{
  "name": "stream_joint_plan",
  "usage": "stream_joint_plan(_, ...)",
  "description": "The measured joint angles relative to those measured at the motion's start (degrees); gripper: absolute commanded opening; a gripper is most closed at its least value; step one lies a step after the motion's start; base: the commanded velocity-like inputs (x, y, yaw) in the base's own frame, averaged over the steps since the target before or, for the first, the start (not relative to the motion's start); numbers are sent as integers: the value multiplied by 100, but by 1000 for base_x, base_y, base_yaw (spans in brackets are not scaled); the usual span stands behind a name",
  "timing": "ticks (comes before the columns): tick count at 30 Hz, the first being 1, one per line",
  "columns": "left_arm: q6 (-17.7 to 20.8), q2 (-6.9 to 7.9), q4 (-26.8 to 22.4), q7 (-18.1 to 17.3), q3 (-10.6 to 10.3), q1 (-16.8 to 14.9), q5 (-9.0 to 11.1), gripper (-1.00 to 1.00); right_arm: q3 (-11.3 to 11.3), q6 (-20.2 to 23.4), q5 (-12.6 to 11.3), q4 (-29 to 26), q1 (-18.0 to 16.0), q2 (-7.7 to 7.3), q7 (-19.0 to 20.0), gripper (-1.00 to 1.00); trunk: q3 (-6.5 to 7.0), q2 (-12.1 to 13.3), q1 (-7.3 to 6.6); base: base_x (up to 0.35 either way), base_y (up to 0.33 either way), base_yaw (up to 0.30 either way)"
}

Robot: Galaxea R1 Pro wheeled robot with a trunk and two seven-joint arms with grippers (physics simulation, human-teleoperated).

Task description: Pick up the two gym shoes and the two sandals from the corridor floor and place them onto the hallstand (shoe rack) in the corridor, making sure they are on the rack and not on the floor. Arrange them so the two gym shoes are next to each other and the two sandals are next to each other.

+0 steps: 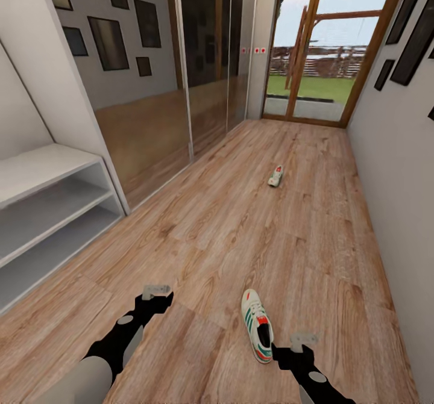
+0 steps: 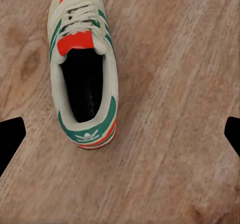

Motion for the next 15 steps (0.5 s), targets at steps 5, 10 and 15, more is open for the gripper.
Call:
stream_joint_plan(5, 3, -5, -4, 2, -3, -3, 0, 100, -1, 24, 4, -231, -5, 23, -1, 100, -91, -201, 110, 0, 0, 4)
stream_joint_plan(10, 8, -3, -7, 3, -2, -7, 0, 100, -2, 148, 62, -789, -6, 32, -5, 100, -181, -401, 220, 0, 0, 1)
stream_joint_plan(15, 10, 0, -9, 7, -7, -10, 0, 100, -6, 677, 169, -1226, -24, 38, -17, 100, -271, -602, 329, 0, 0, 0)
